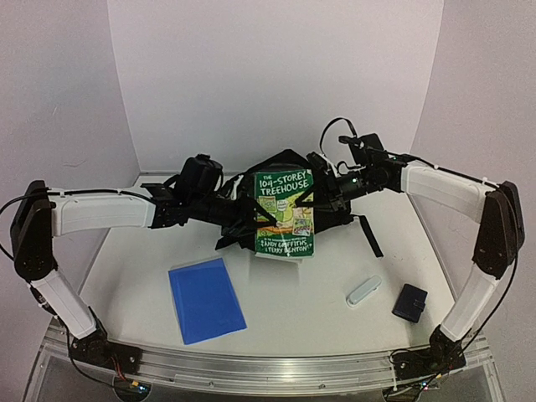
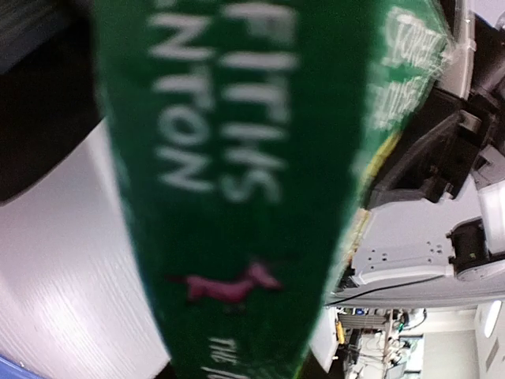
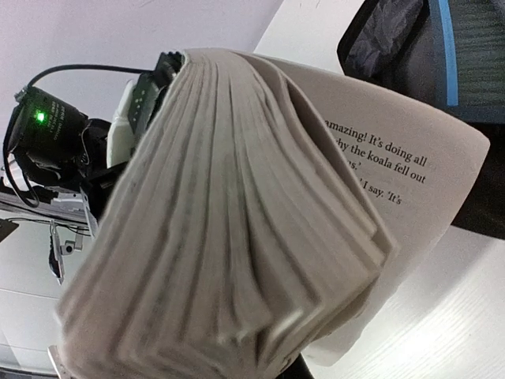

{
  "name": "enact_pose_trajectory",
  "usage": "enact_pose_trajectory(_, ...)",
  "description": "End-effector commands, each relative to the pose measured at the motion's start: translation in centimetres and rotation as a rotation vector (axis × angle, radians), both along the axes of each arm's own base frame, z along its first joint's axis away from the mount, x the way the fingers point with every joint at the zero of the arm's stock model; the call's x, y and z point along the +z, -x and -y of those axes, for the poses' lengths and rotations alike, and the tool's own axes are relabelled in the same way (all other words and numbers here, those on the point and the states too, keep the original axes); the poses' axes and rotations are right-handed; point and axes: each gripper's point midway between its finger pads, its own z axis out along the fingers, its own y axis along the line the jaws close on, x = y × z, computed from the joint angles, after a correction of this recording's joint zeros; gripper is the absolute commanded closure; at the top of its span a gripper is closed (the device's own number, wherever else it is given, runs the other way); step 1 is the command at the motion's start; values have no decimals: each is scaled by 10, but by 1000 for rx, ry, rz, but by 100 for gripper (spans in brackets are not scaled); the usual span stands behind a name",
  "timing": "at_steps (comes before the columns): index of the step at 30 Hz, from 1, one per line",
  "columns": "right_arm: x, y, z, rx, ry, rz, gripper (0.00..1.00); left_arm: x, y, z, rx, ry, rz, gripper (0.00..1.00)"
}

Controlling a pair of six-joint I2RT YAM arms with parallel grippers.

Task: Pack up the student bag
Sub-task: Pick up the book from the center of the board, then place the book in the student bag.

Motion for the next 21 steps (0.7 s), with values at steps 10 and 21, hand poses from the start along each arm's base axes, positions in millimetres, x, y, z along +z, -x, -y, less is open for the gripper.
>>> enact_pose_trajectory(10,33,-146,8,-361,235,423,31,54,-115,-58,377,238,75,100)
enact_pose_trajectory(21,-26,-210,-3,-417,530,603,30,-5,-183,-70,482,328,-63,100)
